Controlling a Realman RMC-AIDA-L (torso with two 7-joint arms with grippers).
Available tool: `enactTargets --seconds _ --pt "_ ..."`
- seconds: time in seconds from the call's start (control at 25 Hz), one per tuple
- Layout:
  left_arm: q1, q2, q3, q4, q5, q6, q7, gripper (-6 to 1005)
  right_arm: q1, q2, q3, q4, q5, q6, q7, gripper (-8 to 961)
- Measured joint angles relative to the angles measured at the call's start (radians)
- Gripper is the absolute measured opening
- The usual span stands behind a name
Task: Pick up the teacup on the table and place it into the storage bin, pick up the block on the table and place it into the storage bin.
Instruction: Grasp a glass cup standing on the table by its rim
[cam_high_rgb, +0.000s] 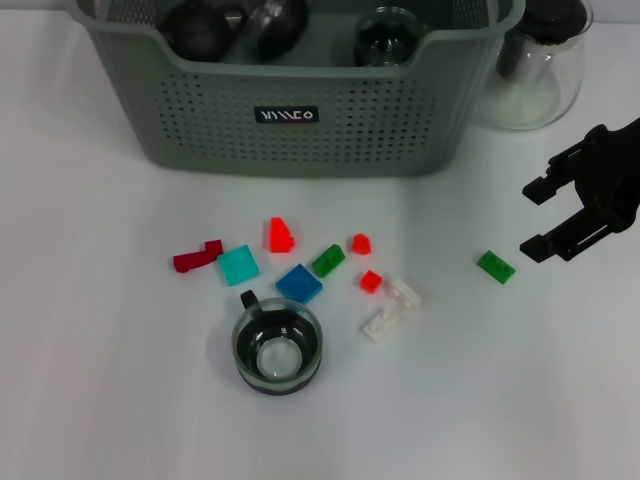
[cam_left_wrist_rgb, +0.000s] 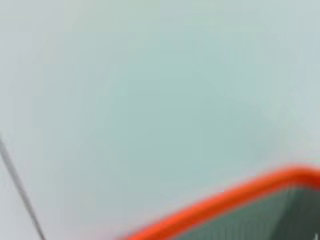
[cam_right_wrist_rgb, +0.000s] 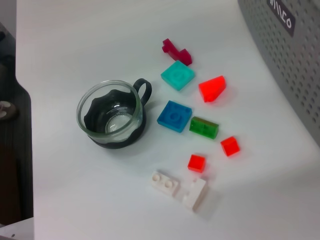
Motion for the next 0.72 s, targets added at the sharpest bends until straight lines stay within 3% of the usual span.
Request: enactTargets --seconds 0.16,0.36,0.4,0.44,0.48,0.72 --pt "0.149 -0.011 -0.033 0.314 -0.213 0.078 0.040 728 -0.002 0.000 0.003 -0.002 0.003 -0.001 -0.005 825" --pt "0.380 -0.010 -0.033 0.531 -0.577 0.137 0.196 748 -0.002 0.000 0.014 0.000 0.004 0.000 -0.006 826" --pt "0.428 -0.012 -0.034 0.558 -0.643 0.154 0.232 748 -0.002 0.000 0.019 0.001 0.004 0.000 -0.006 826" --pt "0.428 -0.012 -0.034 0.558 -0.643 0.154 0.232 748 -0.002 0.001 0.024 0.001 0.004 0.000 -0.006 826" --pt "0.507 -0.013 -0.046 0.591 -0.787 0.229 0.318 749 -0.002 0.002 0.030 0.002 0.005 0.000 -0.006 826" --pt "0.571 -0.019 -0.087 0.598 -0.916 0.538 0.462 746 -0.010 0.011 0.060 0.006 0.002 0.001 -0.002 826"
